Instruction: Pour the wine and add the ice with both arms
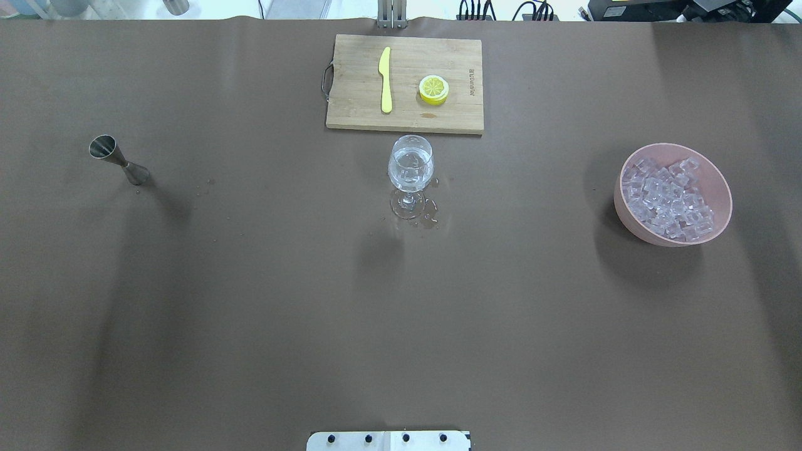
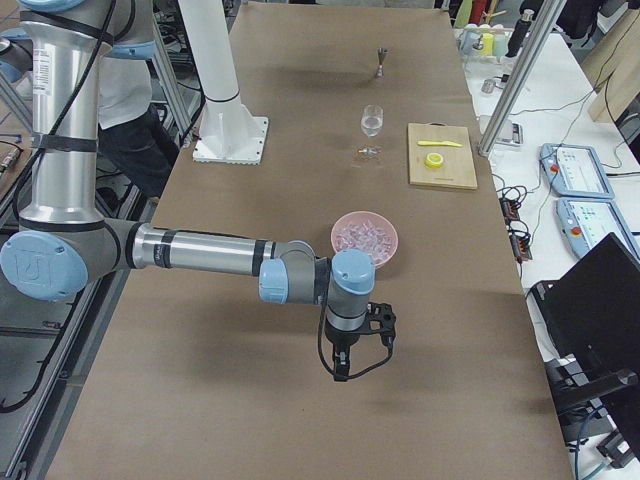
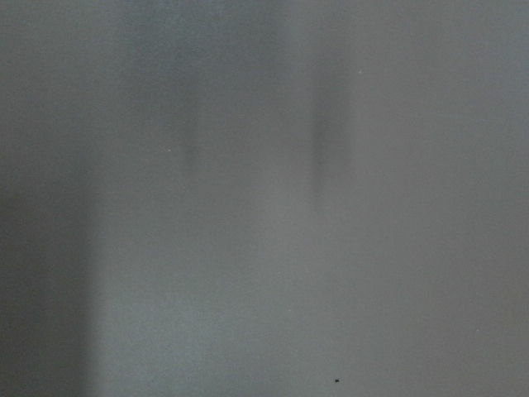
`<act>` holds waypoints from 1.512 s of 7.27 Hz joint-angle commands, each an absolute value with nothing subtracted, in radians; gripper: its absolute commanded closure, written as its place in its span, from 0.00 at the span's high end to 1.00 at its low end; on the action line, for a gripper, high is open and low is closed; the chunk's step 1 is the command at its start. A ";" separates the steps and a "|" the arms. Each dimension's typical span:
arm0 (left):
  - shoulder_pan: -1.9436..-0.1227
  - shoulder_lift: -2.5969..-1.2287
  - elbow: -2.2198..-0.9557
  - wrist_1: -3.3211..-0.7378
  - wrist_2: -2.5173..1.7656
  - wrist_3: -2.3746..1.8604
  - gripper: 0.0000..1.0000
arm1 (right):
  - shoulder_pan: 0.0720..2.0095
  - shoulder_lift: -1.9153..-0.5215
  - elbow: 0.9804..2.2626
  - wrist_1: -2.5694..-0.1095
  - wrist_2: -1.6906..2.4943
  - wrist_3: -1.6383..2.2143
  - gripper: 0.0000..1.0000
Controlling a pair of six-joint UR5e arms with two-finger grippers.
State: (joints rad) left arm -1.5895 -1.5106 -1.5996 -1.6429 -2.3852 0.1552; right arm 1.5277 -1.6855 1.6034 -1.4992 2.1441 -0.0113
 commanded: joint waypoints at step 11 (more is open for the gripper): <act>-1.589 -1.514 -1.594 -1.641 -2.382 0.152 0.98 | 1.532 -1.684 1.727 -1.489 2.221 -0.017 1.00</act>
